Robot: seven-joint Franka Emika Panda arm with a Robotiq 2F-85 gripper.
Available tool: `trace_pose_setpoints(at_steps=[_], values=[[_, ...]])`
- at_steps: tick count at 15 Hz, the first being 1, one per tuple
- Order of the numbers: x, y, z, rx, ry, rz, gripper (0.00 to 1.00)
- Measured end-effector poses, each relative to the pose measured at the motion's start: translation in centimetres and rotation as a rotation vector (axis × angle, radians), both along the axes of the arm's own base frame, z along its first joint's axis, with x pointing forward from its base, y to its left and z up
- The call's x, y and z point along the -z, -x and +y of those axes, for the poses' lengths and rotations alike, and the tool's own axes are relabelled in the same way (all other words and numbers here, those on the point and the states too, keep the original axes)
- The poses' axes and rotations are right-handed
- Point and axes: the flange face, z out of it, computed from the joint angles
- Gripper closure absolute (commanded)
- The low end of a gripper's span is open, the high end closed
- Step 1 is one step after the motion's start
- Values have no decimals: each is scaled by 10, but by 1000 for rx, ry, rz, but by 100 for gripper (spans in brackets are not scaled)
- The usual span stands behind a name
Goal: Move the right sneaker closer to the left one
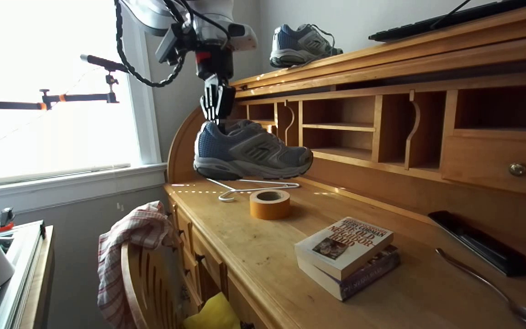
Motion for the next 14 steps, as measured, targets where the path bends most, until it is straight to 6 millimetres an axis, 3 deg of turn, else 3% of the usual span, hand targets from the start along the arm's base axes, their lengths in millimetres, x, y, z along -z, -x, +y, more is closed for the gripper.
trace_pose_setpoints(at_steps=[7, 14], values=[[-75, 14, 21, -92, 133, -50, 98], [-146, 3, 32, -153, 242, -150, 98]])
